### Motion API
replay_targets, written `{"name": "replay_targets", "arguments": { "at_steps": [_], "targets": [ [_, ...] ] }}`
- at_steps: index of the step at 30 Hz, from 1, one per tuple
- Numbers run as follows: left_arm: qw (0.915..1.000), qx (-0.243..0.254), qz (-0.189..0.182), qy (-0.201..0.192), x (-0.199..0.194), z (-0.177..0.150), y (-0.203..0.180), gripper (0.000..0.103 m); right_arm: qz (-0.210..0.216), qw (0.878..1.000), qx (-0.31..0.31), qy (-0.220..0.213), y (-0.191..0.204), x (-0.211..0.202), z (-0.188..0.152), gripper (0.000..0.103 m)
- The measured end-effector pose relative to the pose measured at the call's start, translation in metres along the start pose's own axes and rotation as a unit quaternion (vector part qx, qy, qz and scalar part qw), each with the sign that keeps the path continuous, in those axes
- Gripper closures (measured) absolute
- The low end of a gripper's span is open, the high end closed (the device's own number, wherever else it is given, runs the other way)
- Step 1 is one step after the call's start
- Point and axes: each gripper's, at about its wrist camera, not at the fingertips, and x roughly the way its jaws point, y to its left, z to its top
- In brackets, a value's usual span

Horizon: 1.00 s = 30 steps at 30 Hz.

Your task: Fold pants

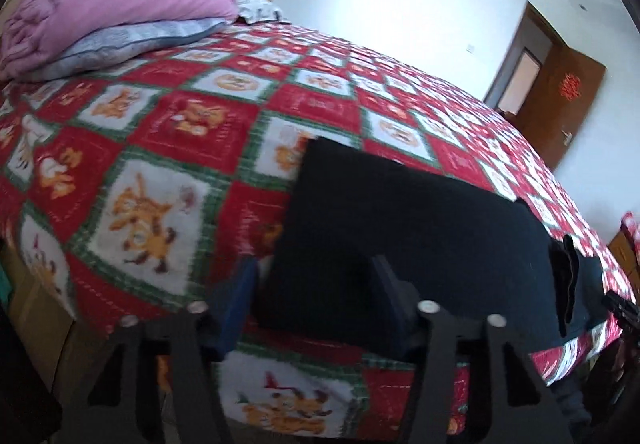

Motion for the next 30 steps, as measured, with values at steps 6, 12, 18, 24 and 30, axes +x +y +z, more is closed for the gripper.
{"name": "replay_targets", "arguments": {
  "at_steps": [6,12,18,24,30],
  "targets": [
    [0.9997,0.002,0.023,0.010,0.007,-0.003,-0.003,0.045,0.002,1.000,0.000,0.005,0.000,0.003,-0.003,0.050],
    [0.9996,0.017,-0.007,0.020,0.002,-0.004,-0.007,0.076,0.002,1.000,0.000,0.000,0.001,0.002,-0.003,0.050],
    [0.9997,0.010,-0.021,0.010,-0.014,0.005,-0.012,0.079,0.000,1.000,0.002,-0.004,-0.001,0.000,-0.003,0.050],
    [0.9991,0.019,-0.032,-0.021,-0.045,0.022,-0.030,0.079,-0.004,1.000,0.012,0.003,-0.008,0.003,-0.002,0.050],
    [0.9917,0.063,-0.088,-0.069,-0.084,0.043,-0.081,0.079,-0.008,1.000,0.022,-0.009,-0.014,-0.003,0.002,0.050]
  ]
}}
